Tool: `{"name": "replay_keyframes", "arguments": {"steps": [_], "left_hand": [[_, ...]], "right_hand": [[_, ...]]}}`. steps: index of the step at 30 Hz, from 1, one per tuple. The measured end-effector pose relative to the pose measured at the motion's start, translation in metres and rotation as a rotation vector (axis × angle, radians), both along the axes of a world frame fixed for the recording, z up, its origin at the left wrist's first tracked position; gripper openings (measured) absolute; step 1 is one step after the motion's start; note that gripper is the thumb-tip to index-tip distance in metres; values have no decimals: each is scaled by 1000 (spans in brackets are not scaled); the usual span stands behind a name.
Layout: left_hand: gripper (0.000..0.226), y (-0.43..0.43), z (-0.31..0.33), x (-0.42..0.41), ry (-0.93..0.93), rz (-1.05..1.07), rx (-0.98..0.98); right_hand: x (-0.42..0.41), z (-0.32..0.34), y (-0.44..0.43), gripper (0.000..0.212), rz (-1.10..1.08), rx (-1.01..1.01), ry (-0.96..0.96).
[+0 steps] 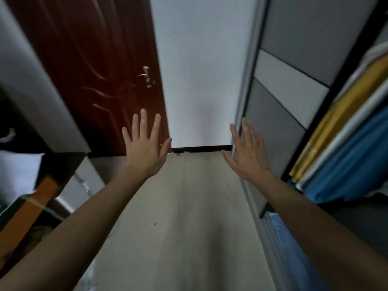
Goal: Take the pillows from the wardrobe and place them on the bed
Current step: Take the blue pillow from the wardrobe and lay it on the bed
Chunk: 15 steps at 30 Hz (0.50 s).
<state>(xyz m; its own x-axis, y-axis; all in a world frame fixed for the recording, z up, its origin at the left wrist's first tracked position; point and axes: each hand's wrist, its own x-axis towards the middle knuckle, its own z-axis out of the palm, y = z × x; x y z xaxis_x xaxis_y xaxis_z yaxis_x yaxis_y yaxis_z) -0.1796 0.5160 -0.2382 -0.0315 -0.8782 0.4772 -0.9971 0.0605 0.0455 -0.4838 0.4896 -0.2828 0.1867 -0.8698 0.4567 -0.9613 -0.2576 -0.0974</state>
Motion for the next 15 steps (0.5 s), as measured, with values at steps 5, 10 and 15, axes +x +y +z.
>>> {"name": "replay_keyframes", "arguments": {"steps": [5,10,15], "left_hand": [[70,-98,-19,-73,-28,-250,33],[71,-192,-37,-158,-58,-404,104],[70,-261,-40,-245,-117,-634,86]], "right_hand": [[-74,-30,-40,80,-247,34,-16],[-142,-61,-84,82,-484,112,-16],[-207,-65,-96,84,-685,150,-42]]}}
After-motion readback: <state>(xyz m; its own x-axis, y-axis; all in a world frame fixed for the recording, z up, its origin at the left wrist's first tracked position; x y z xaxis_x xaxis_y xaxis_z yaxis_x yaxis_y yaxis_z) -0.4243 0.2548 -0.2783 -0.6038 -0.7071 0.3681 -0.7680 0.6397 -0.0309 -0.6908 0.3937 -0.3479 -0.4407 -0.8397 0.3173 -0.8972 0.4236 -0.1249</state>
